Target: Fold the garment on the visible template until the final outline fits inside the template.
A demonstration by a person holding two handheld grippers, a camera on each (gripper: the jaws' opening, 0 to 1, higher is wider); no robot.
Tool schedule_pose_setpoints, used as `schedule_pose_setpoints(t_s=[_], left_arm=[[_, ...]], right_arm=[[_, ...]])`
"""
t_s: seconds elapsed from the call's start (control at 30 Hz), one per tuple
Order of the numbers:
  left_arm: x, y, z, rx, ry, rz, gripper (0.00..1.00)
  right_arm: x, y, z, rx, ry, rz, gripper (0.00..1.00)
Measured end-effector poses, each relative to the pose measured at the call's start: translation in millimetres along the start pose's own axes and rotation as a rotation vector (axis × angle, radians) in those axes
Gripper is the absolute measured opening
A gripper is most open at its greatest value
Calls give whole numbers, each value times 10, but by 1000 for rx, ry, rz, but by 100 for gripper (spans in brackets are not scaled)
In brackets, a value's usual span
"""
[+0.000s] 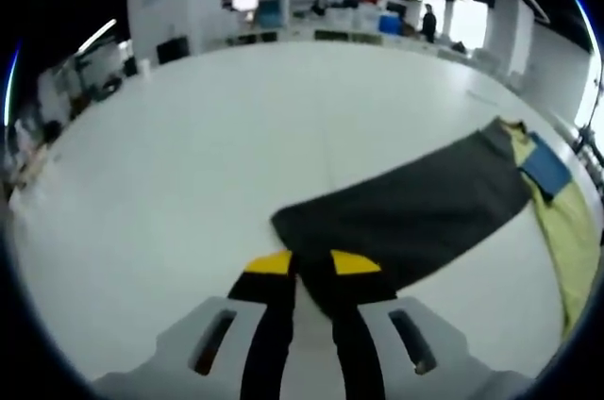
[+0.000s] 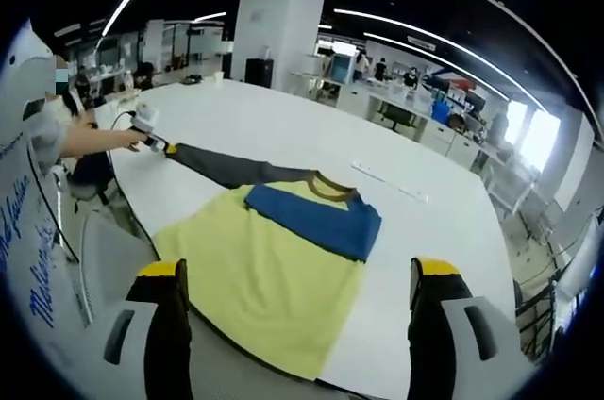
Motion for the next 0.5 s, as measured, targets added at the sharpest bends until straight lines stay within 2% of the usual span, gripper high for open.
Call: schedule_pose_setpoints(t_s=[0.17,0.23,0.37,0.4,0.5], left_arm=[[-24,-16,55,-20,-14,11,0],[-41,-29,60,-39,-28,10,0],[-51,-39,27,-25,-39,9,0],[-42,-53,12,-48,-59,23,0],[-17,-51,51,-55,-62,36,0]], right_arm=[[-3,17,2,14,0,9,96],[-4,30,-5,18,-3,9,97],[25,47,-22,1,-12,16,98],[30,53,-32,-3,-17,17,100],[56,58,-47,1,-11,21,100]])
Point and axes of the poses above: the point that each gripper's makers call its tool centre point, and the gripper's own axes: x roughly backward along the fingers, z roughly to its right, y roughly out of its underside, the point moved 3 cm from there along x, roughly backward along the fingers, and after that the axes turned 2 degrees about x, right-handed, at the moved point
